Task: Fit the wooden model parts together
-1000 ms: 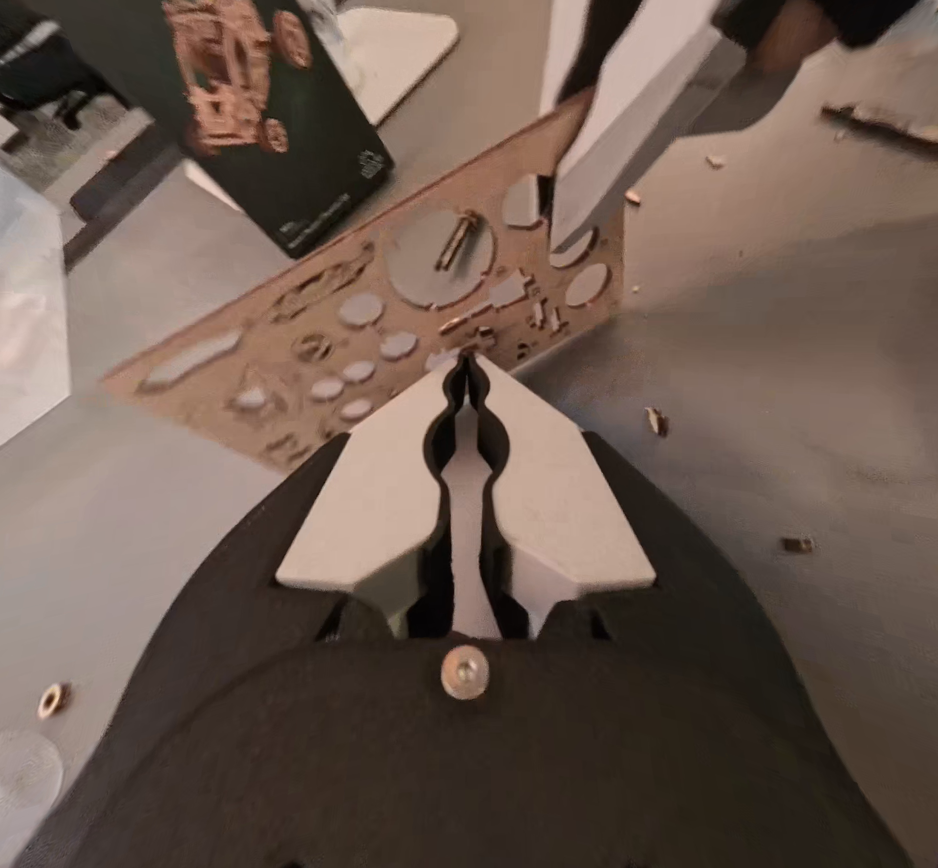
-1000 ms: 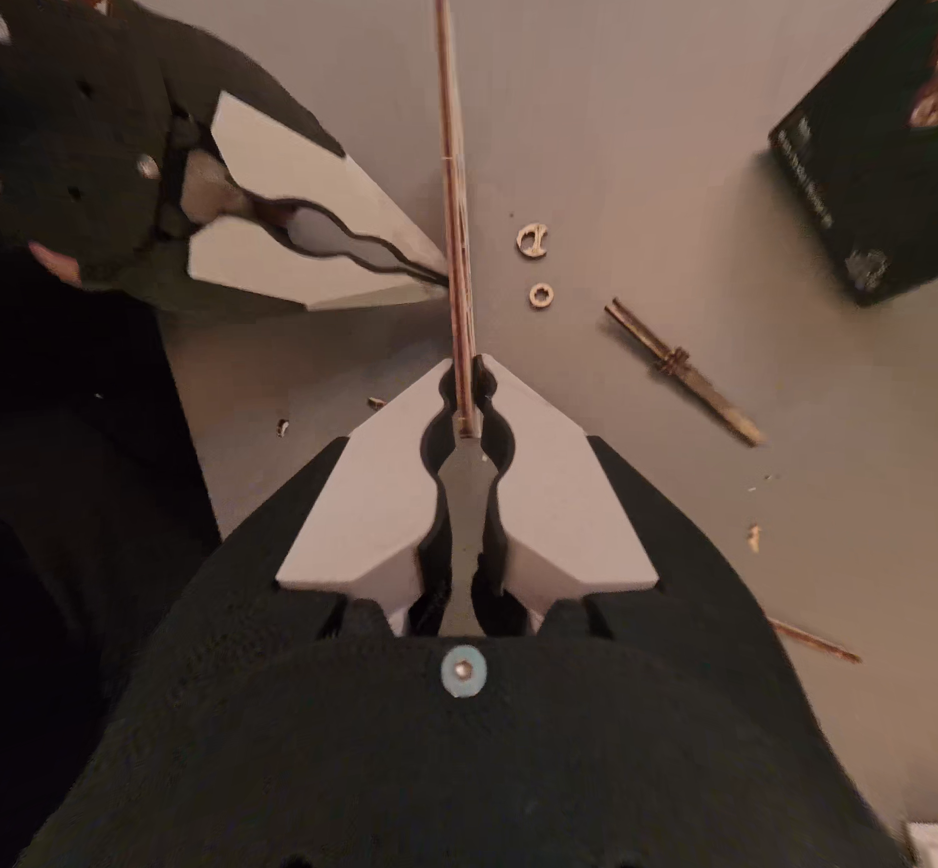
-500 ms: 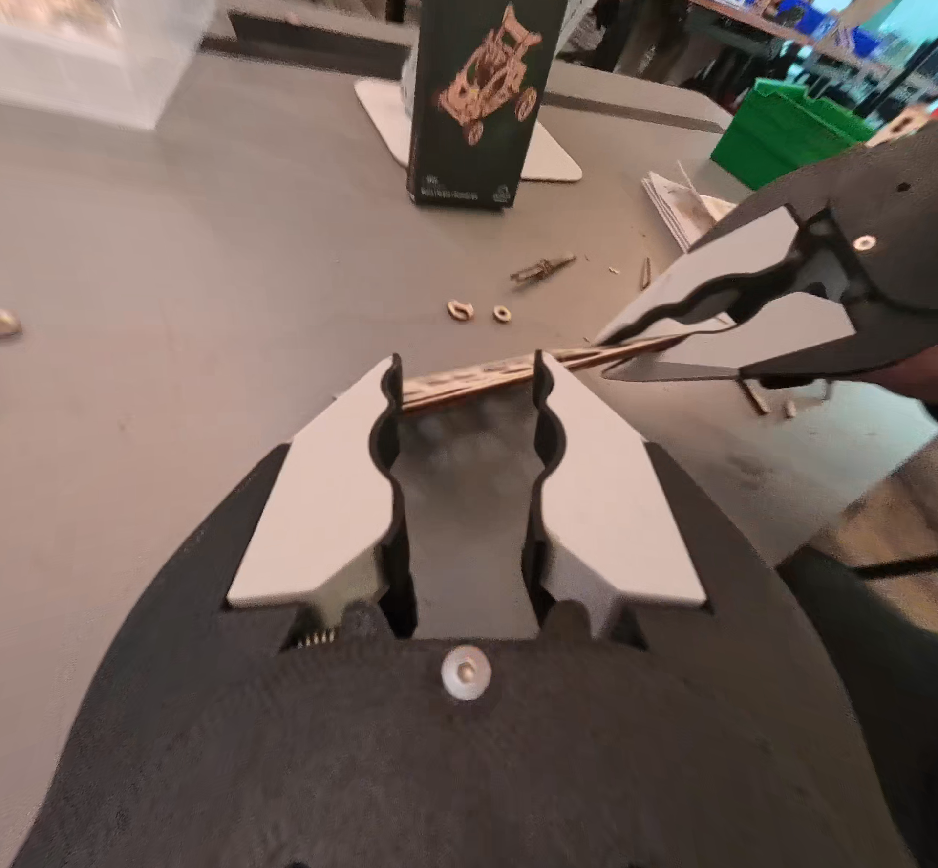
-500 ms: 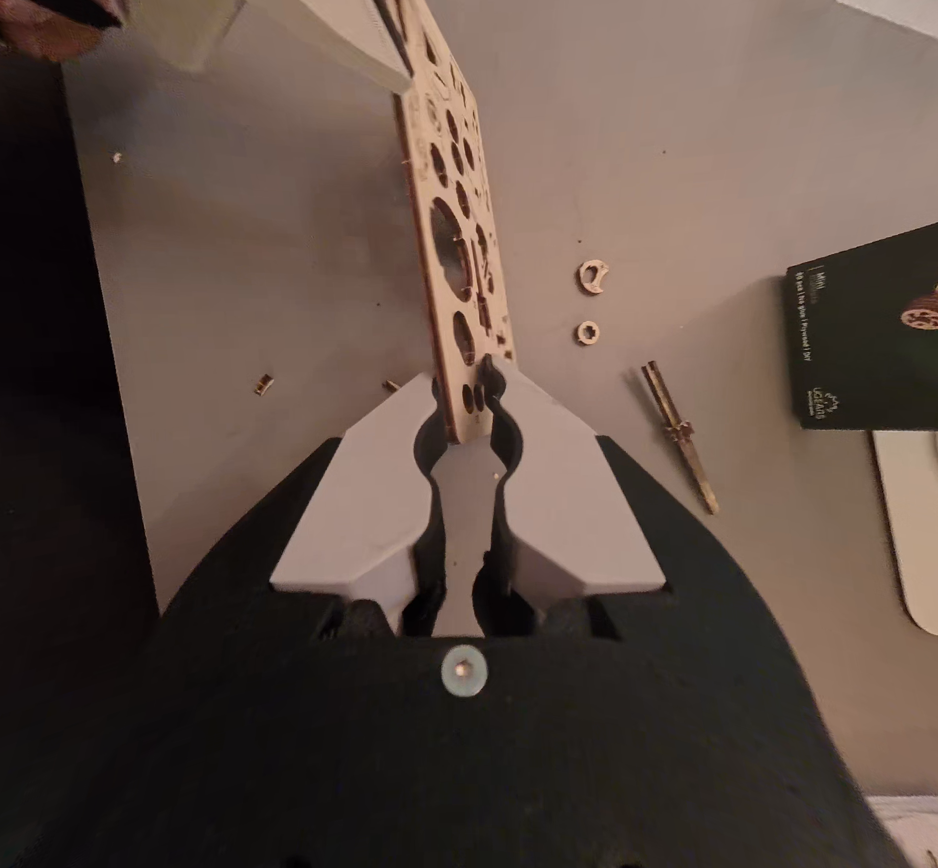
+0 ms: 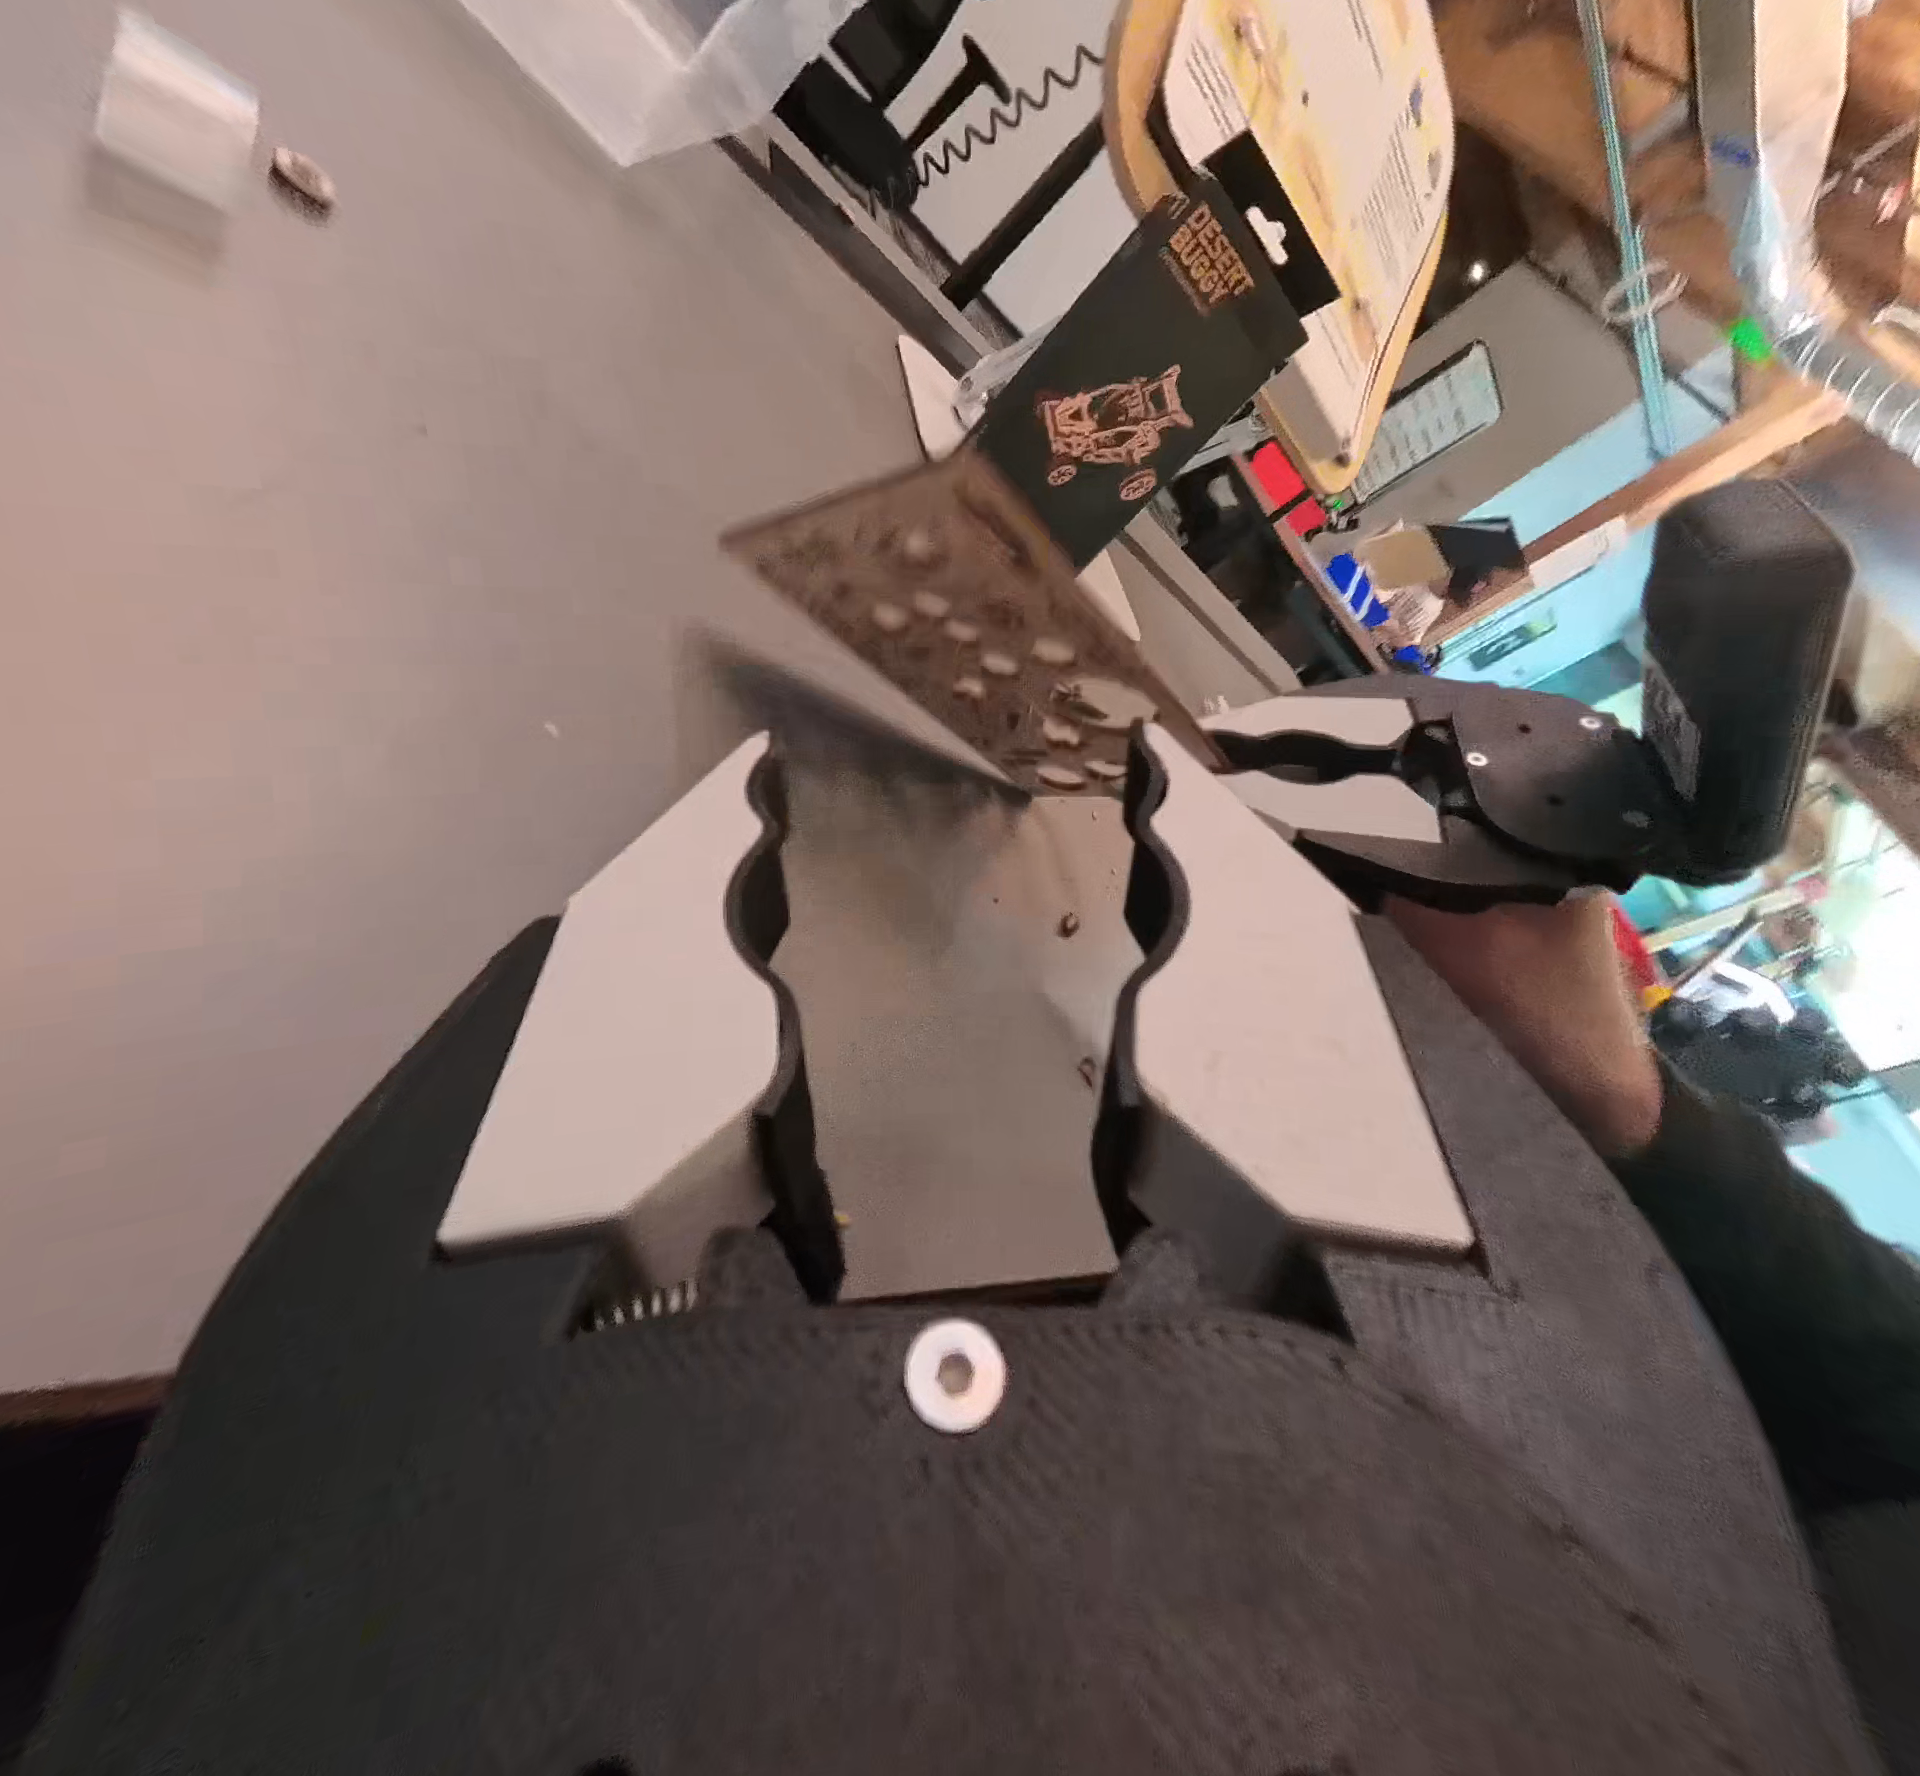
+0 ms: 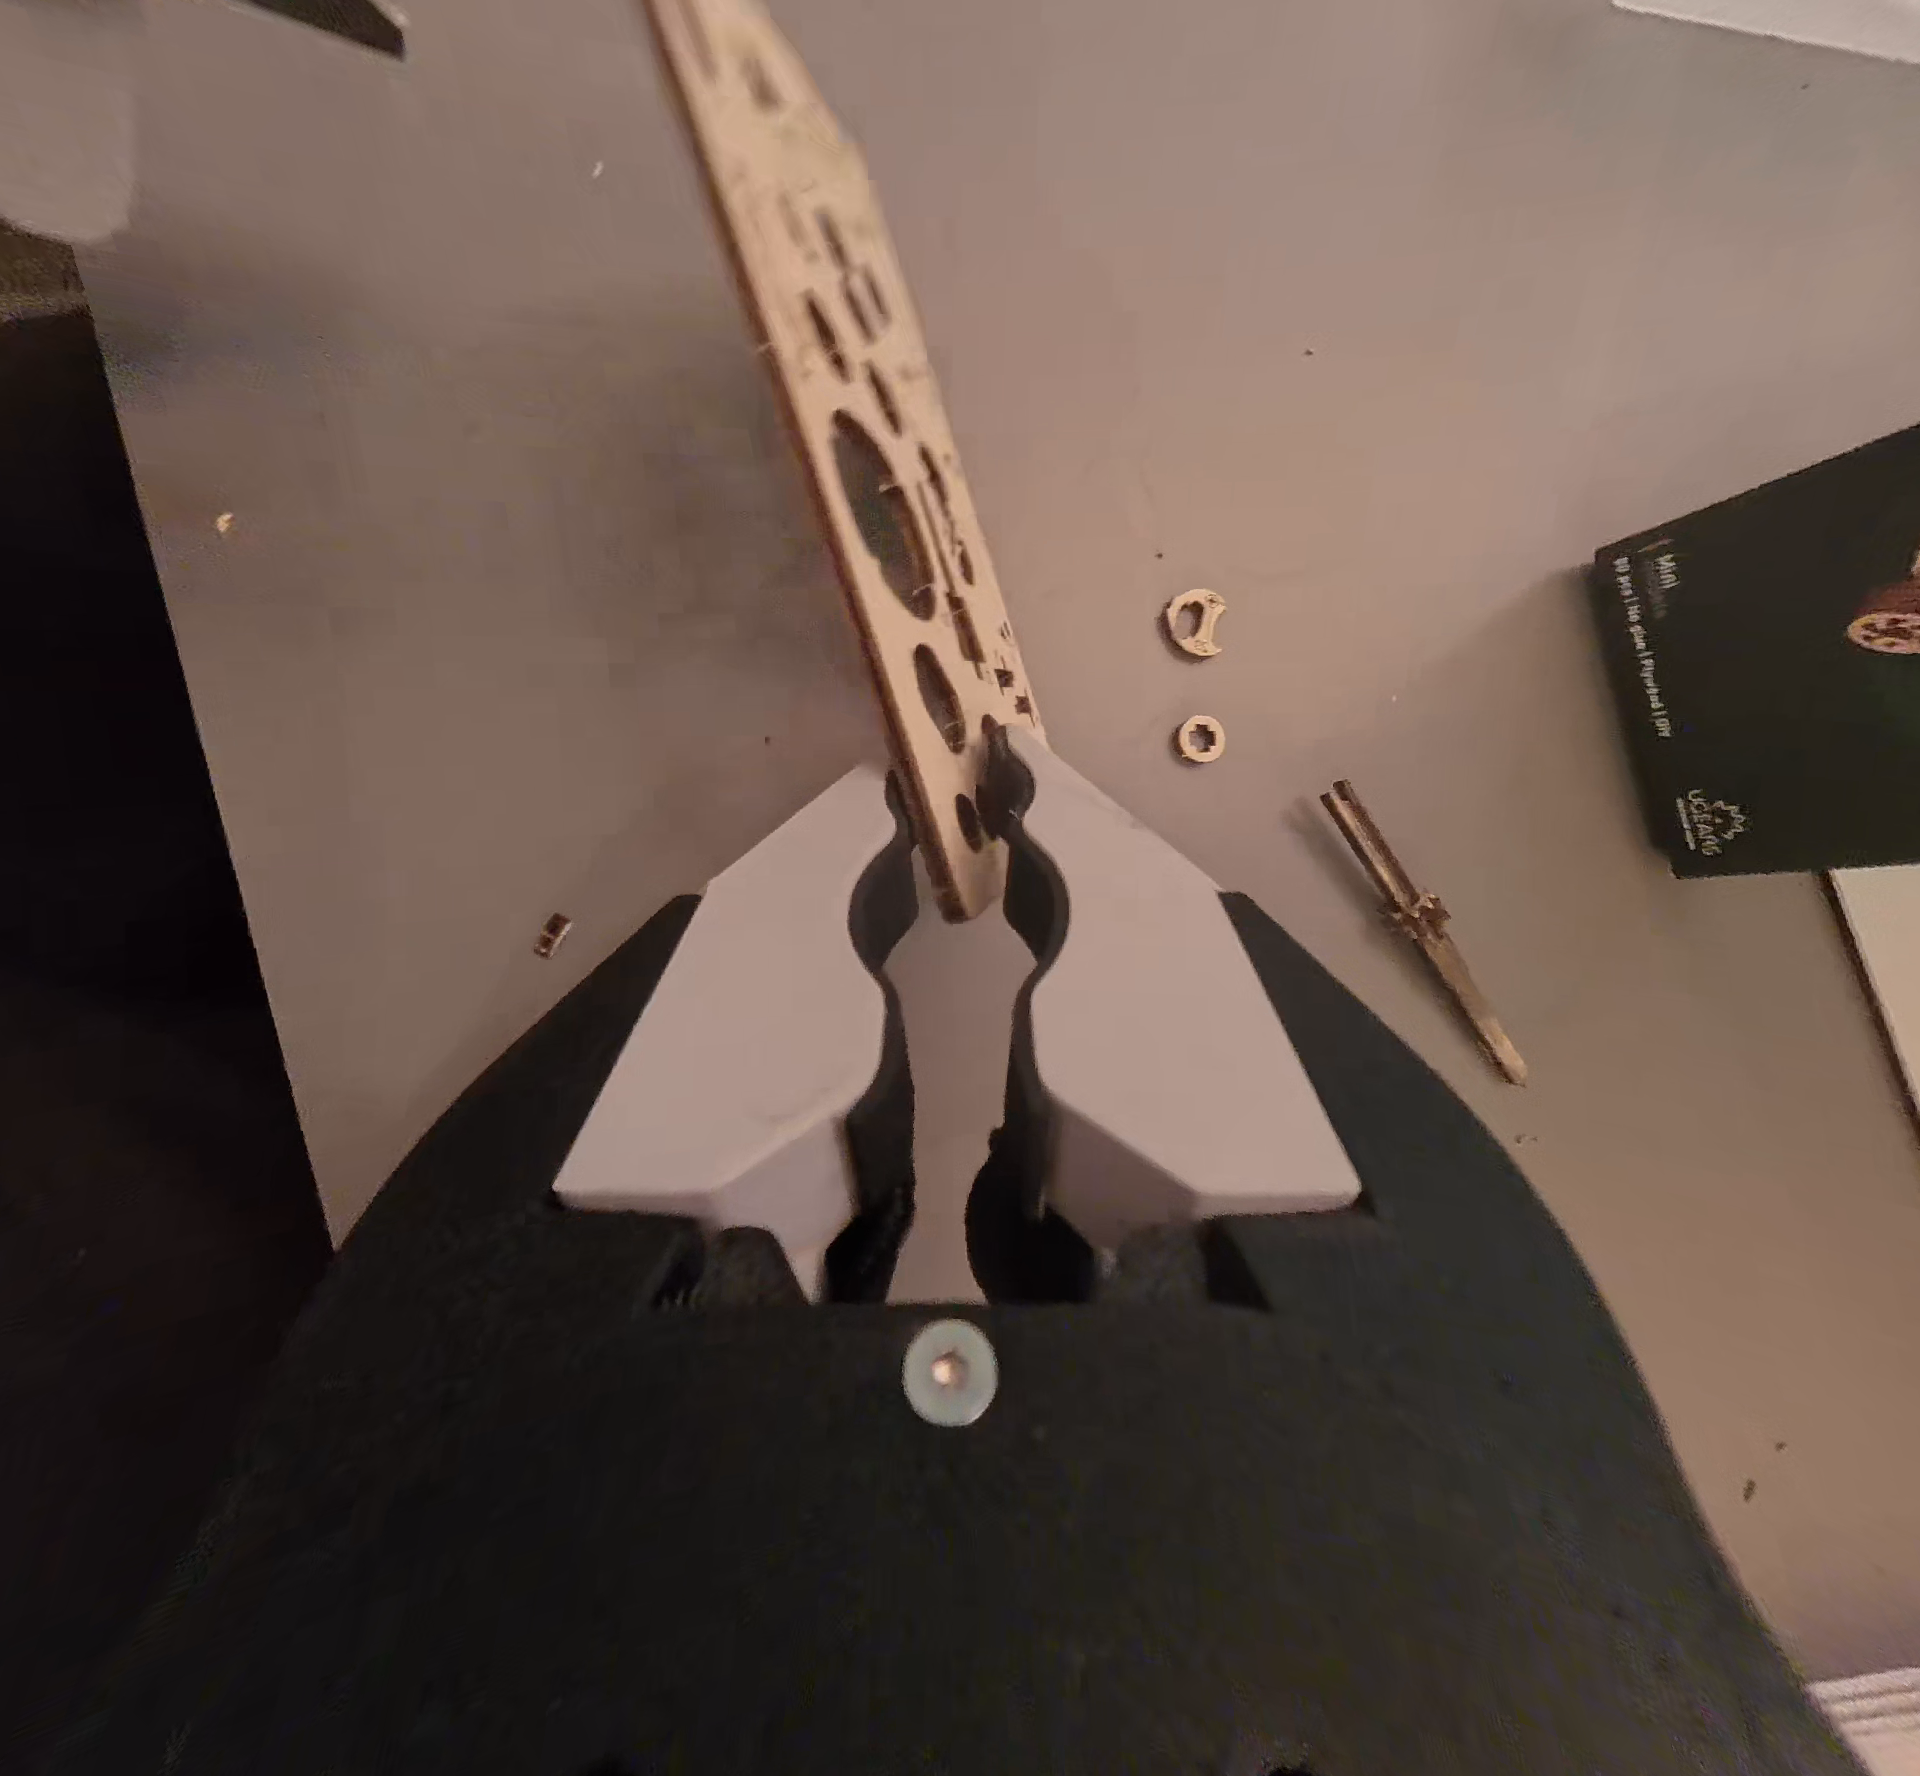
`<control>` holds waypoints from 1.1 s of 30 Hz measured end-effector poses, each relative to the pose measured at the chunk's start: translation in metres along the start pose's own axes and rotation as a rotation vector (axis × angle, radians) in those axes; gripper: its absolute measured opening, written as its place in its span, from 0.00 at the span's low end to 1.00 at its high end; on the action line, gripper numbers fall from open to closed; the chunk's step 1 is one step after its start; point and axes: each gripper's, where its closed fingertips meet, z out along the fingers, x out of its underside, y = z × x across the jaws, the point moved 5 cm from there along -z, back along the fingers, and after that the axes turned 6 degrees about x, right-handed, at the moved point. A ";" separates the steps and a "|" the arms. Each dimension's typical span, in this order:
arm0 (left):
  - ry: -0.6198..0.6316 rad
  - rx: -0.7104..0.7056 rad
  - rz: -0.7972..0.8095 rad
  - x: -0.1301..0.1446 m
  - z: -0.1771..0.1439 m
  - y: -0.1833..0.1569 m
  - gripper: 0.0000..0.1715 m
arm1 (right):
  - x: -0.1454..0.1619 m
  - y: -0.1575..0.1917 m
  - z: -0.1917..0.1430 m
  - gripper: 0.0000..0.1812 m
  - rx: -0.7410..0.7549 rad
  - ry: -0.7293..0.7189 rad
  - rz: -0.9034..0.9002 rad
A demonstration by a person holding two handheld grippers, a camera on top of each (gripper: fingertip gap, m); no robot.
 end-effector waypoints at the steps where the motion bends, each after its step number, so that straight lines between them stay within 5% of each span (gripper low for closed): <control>1: 0.017 0.012 -0.038 0.006 0.002 0.001 0.38 | 0.000 -0.001 0.000 0.03 0.008 -0.002 -0.001; 7: 0.171 0.151 -0.271 0.018 0.050 -0.011 0.55 | -0.005 0.023 0.004 0.05 0.007 0.001 -0.149; 12: 0.171 0.149 -0.364 0.018 0.063 0.009 0.25 | -0.009 0.042 0.004 0.06 -0.007 -0.008 -0.259; 16: 0.191 0.182 -0.337 0.012 0.059 0.018 0.02 | -0.008 0.057 0.005 0.22 -0.129 -0.033 -0.290; 20: 0.266 0.130 -0.181 0.000 0.052 0.025 0.01 | -0.032 0.037 -0.017 0.20 -0.348 -0.222 0.021; 23: 0.316 0.169 -0.113 -0.004 0.054 0.021 0.00 | -0.036 0.008 -0.002 0.23 -0.376 -0.201 0.209; 33: 0.383 0.223 -0.038 0.000 0.061 0.017 0.00 | -0.035 -0.004 0.046 0.16 -0.445 -0.135 0.299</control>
